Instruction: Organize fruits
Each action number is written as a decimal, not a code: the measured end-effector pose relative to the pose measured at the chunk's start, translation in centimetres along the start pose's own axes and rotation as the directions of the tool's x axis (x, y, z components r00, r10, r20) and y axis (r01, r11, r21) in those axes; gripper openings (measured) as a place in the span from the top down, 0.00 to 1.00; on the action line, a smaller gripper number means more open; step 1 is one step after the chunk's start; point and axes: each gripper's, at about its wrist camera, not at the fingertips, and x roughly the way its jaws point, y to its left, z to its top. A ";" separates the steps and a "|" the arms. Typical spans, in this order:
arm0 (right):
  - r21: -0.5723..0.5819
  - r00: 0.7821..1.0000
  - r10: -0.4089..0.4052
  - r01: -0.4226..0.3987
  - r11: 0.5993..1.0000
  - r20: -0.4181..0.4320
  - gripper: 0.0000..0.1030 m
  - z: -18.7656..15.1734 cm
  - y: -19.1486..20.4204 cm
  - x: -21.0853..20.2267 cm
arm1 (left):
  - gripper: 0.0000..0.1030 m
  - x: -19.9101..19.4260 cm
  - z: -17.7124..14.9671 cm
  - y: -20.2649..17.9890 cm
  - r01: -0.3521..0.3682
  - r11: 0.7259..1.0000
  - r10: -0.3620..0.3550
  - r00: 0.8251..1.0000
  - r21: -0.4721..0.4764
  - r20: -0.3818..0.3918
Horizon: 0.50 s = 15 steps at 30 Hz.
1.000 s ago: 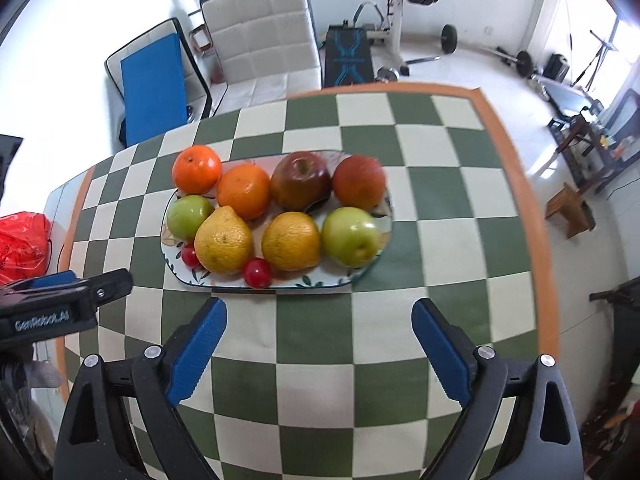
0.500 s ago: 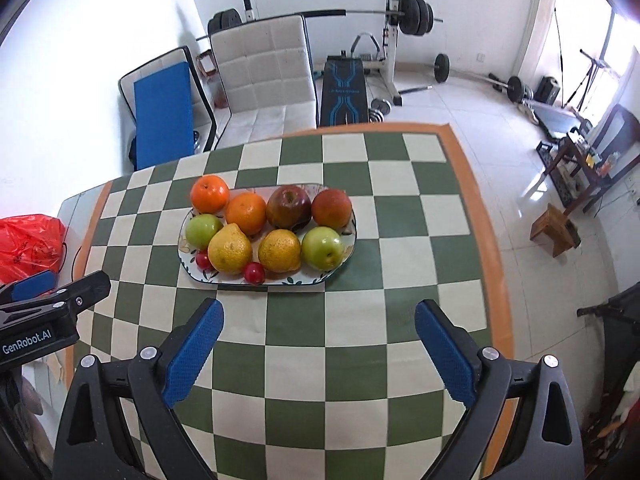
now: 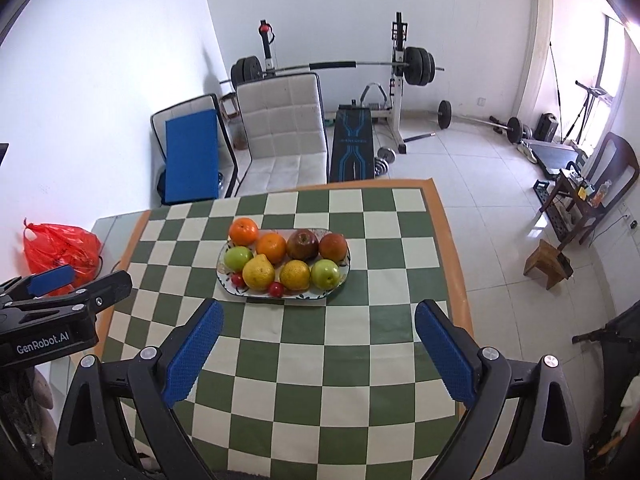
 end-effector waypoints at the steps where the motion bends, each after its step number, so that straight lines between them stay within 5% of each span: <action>1: 0.000 1.000 0.000 0.000 1.000 0.008 0.04 0.0 0.0 -0.9 | 0.03 -0.8 -0.1 -0.1 0.004 1.000 -0.004 1.000 0.004 0.011; 15: -0.028 0.997 0.007 -0.005 1.000 0.075 0.04 -0.4 0.9 -8.6 | 0.03 -6.9 -1.8 0.1 0.017 1.000 -0.016 0.997 -0.008 0.071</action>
